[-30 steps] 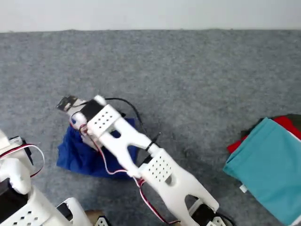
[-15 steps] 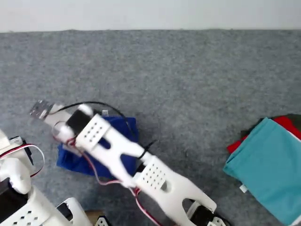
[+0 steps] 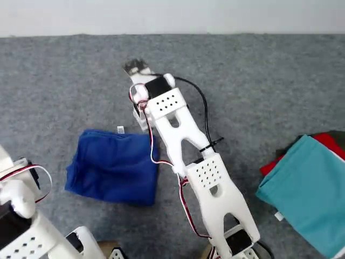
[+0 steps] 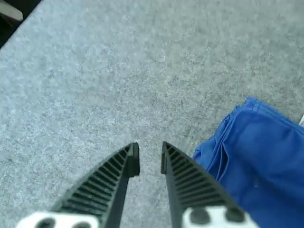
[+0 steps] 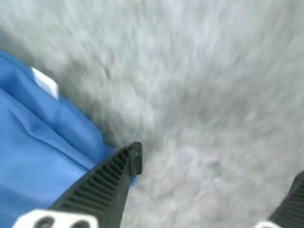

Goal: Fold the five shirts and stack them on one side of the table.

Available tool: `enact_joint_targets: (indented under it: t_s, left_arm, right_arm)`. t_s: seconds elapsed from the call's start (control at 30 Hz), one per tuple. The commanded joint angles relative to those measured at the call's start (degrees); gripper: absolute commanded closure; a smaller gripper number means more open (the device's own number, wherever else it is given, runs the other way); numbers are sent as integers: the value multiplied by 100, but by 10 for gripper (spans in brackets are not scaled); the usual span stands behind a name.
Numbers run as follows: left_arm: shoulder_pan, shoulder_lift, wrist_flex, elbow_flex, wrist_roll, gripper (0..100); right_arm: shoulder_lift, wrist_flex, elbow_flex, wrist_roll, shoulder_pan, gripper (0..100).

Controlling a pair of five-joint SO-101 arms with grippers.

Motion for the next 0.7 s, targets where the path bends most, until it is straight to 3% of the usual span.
enact_joint_targets:
  t_s: [0.0, 0.17, 0.67]
  left_arm:
    - [-9, -35, -105, 31, -88, 912]
    - [-9, -35, -105, 40, -114, 912]
    - [-9, -35, -105, 40, -114, 912]
  right_arm:
    - [-1147, 259, 1741, -334, -207, 535]
    - [-2229, 101, 3437, -325, -664, 535]
    - [-3618, 242, 3578, 176, -497, 537]
